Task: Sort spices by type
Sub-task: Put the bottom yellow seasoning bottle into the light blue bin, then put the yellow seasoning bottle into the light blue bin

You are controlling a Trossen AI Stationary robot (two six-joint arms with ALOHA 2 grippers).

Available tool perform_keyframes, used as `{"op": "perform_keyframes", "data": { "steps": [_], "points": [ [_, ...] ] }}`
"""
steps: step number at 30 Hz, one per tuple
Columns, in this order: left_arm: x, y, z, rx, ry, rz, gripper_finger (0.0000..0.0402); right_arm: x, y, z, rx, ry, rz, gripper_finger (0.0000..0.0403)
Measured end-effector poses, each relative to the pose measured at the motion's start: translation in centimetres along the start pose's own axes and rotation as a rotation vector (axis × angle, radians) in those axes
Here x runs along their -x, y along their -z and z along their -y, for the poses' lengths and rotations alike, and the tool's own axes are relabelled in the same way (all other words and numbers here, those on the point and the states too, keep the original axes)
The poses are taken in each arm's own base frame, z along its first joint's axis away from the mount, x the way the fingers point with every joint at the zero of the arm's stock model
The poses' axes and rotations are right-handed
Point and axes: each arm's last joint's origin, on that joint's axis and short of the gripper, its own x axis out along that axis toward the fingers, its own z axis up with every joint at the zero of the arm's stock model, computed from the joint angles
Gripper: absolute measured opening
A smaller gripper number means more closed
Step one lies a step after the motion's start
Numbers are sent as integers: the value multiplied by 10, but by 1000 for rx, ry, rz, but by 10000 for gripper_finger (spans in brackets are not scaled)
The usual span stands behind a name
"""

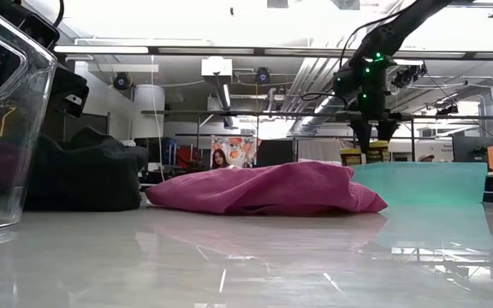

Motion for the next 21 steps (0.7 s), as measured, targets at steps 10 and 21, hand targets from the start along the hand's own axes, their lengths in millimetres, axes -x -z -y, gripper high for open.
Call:
{"op": "perform_keyframes", "data": {
  "steps": [10, 21],
  "points": [
    [0, 0, 0, 0, 0, 0, 0, 0, -1, 0, -19, 0, 14, 307],
    [0, 0, 0, 0, 0, 0, 0, 11, 0, 9, 70, 59, 52, 294]
  ]
}}
